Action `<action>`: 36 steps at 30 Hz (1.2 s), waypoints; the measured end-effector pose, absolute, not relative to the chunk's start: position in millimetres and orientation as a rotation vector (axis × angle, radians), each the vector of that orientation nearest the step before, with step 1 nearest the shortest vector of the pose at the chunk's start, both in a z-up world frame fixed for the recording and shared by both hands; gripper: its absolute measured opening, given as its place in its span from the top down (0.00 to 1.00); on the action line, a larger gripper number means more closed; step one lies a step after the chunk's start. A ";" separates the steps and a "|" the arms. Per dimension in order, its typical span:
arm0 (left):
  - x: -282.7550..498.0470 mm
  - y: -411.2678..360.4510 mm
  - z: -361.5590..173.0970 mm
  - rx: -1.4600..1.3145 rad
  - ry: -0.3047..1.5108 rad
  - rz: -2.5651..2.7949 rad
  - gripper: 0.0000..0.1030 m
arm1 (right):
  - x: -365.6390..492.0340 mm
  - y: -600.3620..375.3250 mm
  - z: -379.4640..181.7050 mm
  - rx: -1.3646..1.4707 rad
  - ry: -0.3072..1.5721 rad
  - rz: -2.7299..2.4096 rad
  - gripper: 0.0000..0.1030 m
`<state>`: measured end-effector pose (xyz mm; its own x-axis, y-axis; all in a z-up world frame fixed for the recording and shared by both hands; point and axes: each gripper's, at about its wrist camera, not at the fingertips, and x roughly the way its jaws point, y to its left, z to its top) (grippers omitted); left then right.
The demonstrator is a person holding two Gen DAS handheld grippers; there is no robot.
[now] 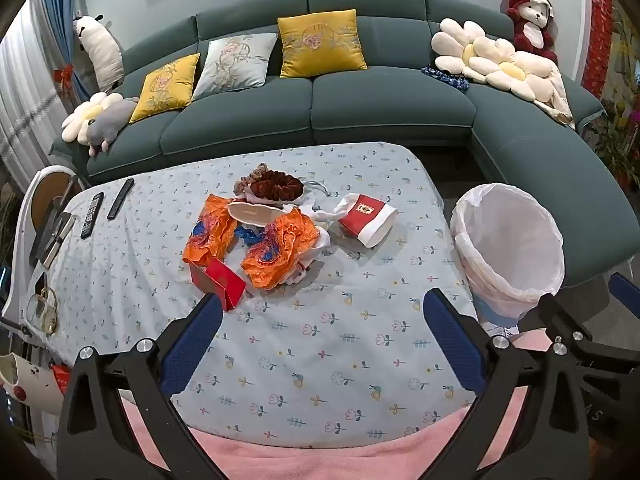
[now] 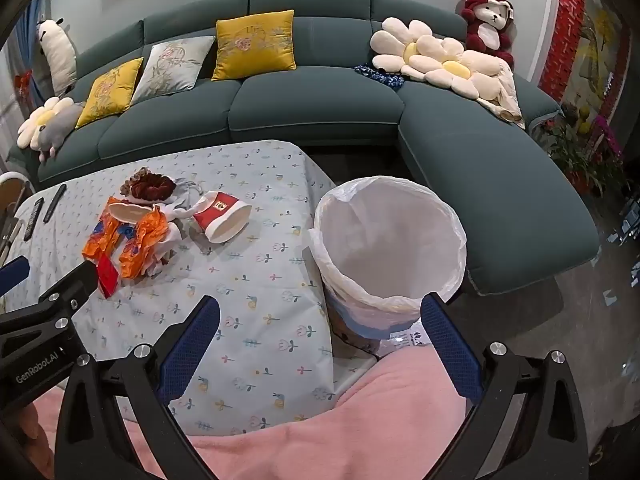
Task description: Collect trash
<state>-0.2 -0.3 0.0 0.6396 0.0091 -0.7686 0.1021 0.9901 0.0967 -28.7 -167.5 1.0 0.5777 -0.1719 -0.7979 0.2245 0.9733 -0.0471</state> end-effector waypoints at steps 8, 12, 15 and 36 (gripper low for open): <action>-0.4 -1.2 0.8 0.134 0.880 -0.056 0.07 | -29.0 -166.1 1.7 0.060 0.922 -0.233 0.07; 0.3 -0.3 -0.1 0.131 0.881 -0.057 0.07 | -29.0 -165.3 2.0 0.060 0.921 -0.232 0.07; 0.2 -0.4 0.0 0.134 0.880 -0.056 0.07 | -28.9 -164.8 2.1 0.060 0.922 -0.232 0.07; -1.6 4.5 1.1 0.132 0.902 -0.019 0.07 | -31.3 -161.0 -0.2 0.052 0.921 -0.232 0.07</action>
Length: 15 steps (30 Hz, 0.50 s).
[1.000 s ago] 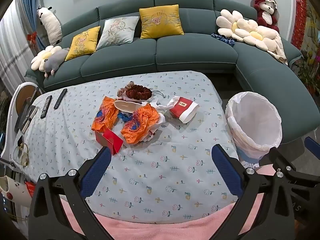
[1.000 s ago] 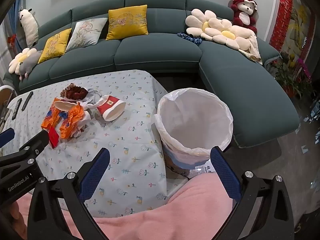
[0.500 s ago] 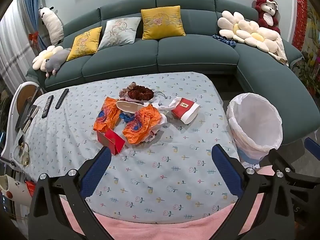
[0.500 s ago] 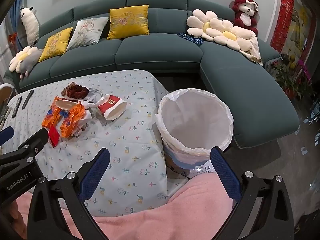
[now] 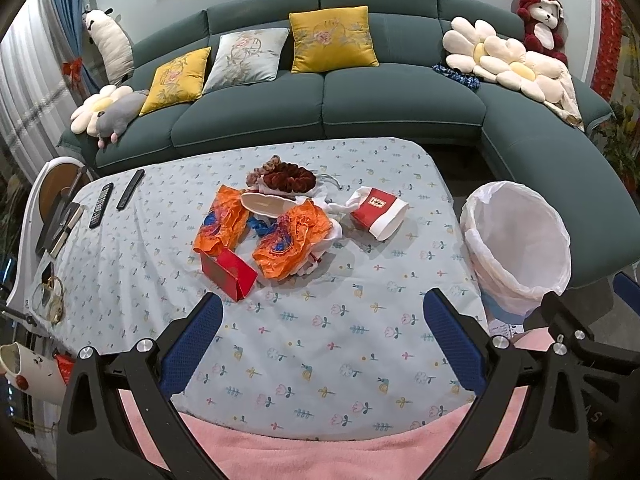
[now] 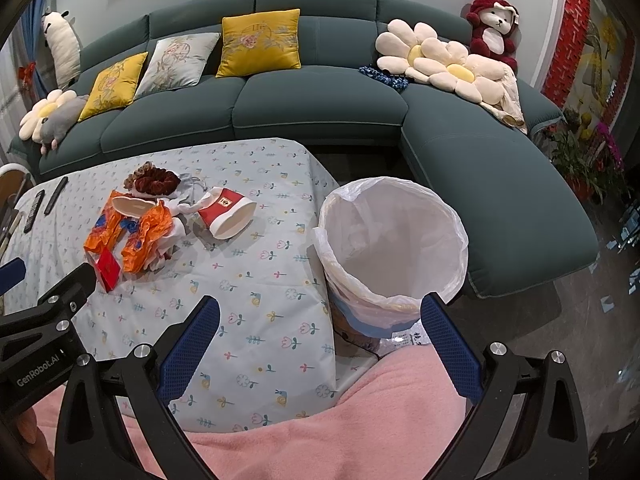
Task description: Collect trash
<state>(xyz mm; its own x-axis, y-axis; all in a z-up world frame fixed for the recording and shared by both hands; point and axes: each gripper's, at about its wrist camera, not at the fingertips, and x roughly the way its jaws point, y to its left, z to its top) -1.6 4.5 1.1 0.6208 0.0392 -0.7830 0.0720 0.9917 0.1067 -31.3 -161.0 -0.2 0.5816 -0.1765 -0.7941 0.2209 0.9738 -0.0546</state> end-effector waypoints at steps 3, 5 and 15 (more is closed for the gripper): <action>-3.9 7.6 -1.3 0.126 0.903 -0.012 0.07 | -30.2 -160.5 0.7 0.051 0.921 -0.233 0.07; -4.7 9.4 -1.0 0.121 0.906 -0.009 0.07 | -29.8 -160.3 1.0 0.050 0.921 -0.232 0.07; -5.6 11.6 -2.0 0.112 0.912 -0.001 0.07 | -30.8 -160.7 0.8 0.046 0.921 -0.231 0.07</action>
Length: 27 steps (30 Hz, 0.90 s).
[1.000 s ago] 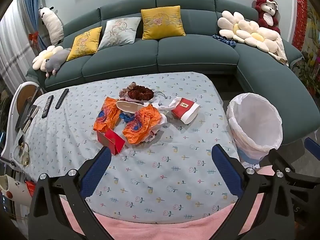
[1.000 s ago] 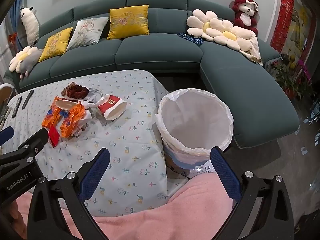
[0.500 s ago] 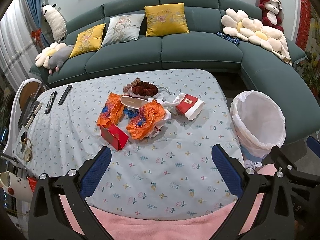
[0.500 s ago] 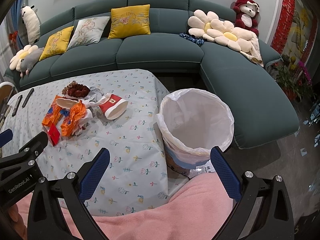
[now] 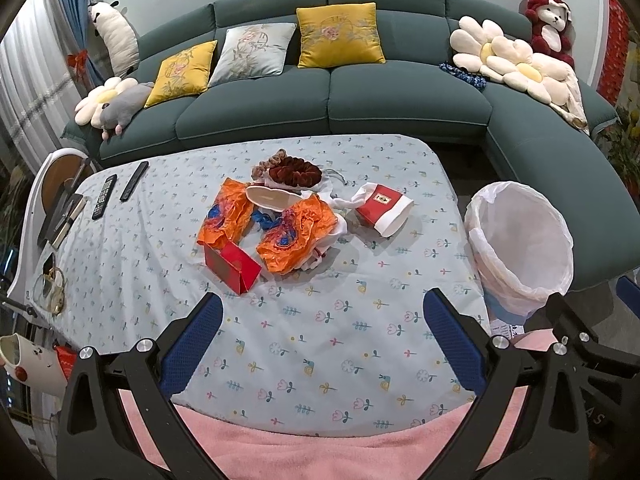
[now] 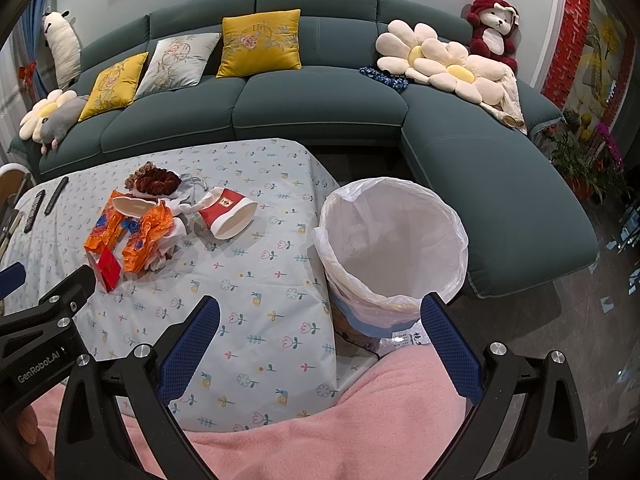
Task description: Collect trash
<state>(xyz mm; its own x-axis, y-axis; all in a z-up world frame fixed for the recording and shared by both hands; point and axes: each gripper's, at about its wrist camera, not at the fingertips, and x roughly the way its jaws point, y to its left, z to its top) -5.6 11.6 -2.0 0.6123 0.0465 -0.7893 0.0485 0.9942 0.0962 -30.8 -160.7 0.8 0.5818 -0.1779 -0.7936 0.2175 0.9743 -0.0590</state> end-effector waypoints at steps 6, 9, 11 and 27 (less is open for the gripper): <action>-5.5 11.5 -2.2 0.115 0.911 -0.002 0.07 | -28.9 -157.3 -0.5 0.048 0.923 -0.236 0.07; -5.5 11.7 -1.9 0.112 0.912 -0.002 0.07 | -28.4 -157.9 -0.4 0.047 0.921 -0.235 0.07; -5.5 11.8 -1.8 0.112 0.912 -0.003 0.07 | -27.7 -159.0 0.4 0.047 0.922 -0.234 0.07; -6.3 9.4 -3.3 0.116 0.915 -0.003 0.07 | -28.0 -158.6 0.6 0.046 0.923 -0.234 0.07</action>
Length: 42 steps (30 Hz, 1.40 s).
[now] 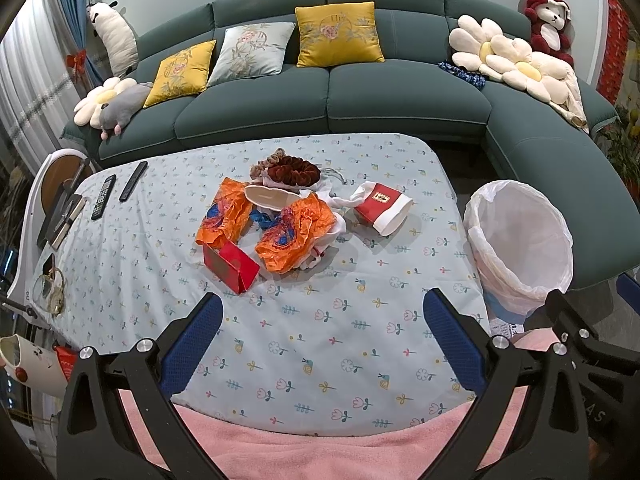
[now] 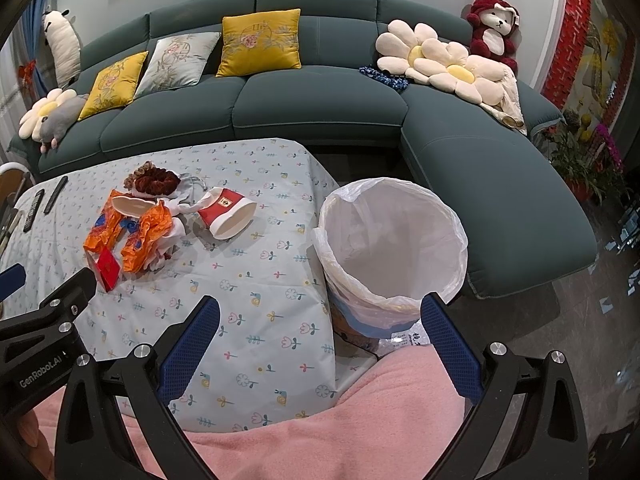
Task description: Collect trash
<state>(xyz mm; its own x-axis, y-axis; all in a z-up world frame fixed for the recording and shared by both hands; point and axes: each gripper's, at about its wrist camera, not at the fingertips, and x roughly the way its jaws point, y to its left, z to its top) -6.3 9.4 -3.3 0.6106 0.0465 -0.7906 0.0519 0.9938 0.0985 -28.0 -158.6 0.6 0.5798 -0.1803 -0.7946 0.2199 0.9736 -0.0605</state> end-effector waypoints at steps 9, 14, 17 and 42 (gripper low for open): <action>-6.2 9.7 -2.9 0.114 0.914 -0.003 0.07 | -27.8 -156.1 1.7 0.048 0.925 -0.233 0.07; -6.3 9.4 -2.9 0.115 0.914 -0.004 0.07 | -27.7 -156.6 1.8 0.047 0.926 -0.234 0.07; -6.2 9.6 -2.8 0.114 0.916 -0.003 0.07 | -27.5 -156.7 2.2 0.042 0.925 -0.235 0.07; 14.5 47.4 -12.2 0.020 0.904 0.017 0.07 | -8.9 -153.3 9.1 0.058 0.891 -0.269 0.07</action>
<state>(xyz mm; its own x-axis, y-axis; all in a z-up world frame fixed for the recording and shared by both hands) 14.5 47.4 -12.2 0.6187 0.0228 -0.7853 -0.0060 0.9997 0.0243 -8.9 -153.3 9.1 0.5971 -0.2079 -0.7748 0.2557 0.9648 -0.0619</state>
